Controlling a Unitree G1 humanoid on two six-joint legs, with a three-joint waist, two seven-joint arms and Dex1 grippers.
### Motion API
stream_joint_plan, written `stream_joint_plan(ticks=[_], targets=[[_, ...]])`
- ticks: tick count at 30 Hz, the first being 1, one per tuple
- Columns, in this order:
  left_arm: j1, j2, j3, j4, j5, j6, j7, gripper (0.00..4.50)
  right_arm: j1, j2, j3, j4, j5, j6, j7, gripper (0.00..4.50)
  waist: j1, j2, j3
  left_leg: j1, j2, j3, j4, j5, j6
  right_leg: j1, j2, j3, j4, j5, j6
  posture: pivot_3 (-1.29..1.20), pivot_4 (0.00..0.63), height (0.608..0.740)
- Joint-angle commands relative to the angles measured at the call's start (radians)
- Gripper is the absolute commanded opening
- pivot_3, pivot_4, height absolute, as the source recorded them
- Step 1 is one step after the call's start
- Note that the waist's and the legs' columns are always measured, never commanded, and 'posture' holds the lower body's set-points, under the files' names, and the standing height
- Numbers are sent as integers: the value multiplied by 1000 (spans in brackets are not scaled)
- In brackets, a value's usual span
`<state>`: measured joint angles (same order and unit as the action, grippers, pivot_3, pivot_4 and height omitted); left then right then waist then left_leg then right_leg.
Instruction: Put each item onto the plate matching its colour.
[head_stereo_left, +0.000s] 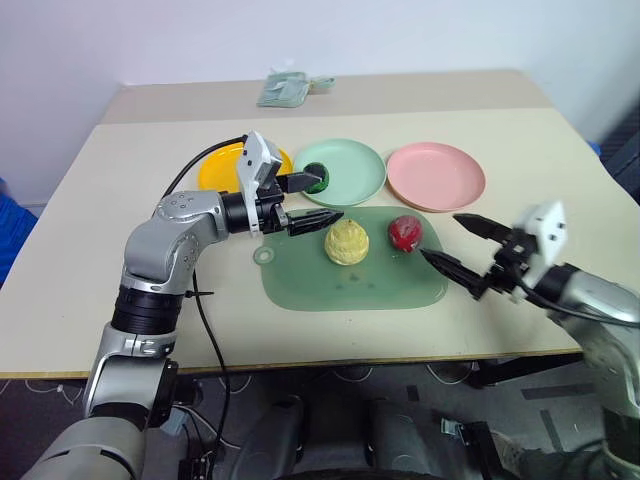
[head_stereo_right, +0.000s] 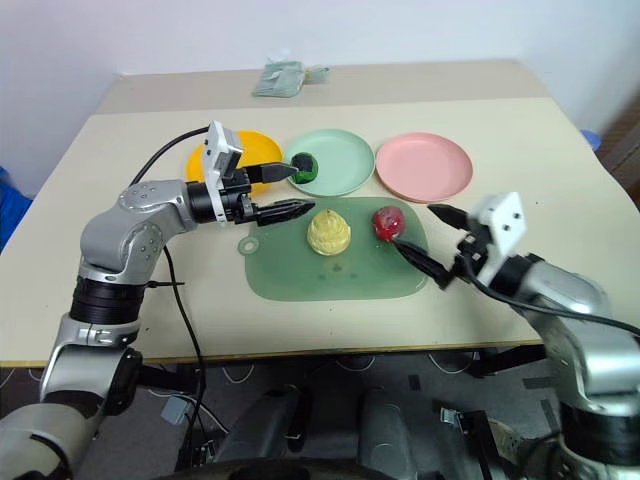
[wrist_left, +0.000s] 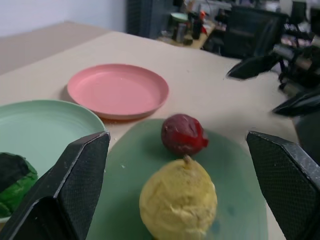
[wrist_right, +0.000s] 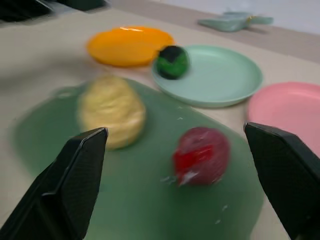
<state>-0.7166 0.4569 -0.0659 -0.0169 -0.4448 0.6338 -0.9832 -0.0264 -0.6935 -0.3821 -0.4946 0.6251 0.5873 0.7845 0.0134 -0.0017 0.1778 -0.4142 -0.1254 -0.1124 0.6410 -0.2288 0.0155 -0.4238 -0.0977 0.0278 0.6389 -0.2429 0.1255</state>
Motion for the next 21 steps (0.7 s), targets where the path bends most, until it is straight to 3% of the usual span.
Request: stream_joint_plan(ticks=[1,7,17,20,21], targets=[[-10,17,-44,10,42,-75,-38,4450,71,-39,-135,-76,116,18,51,4500,3,0,0,0,0,0,0,0,0,0,0,0,0,0,0,0,150,740],[-36,-24,-137,125,141,-189,-38,4450,167,-51,-208,-118,190,15,70,4500,1,0,0,0,0,0,1,0,1,1,-1,0,-1,0,0,0,150,740],[-58,-105,-207,268,265,-316,-11,4450,198,-49,-199,-150,197,0,30,4500,2,-1,0,0,0,0,2,-1,1,1,-2,-1,-2,0,0,0,150,740],[-56,-118,-205,290,285,-346,-5,3606,192,-50,-191,-158,200,3,12,4500,2,-1,0,-1,0,0,2,-1,1,1,-2,-1,-2,0,0,0,150,740],[-54,-121,-199,290,285,-346,1,3092,190,-51,-189,-160,201,4,6,4500,2,-1,0,-1,0,0,2,-1,1,1,-2,-1,-2,0,0,0,150,740]])
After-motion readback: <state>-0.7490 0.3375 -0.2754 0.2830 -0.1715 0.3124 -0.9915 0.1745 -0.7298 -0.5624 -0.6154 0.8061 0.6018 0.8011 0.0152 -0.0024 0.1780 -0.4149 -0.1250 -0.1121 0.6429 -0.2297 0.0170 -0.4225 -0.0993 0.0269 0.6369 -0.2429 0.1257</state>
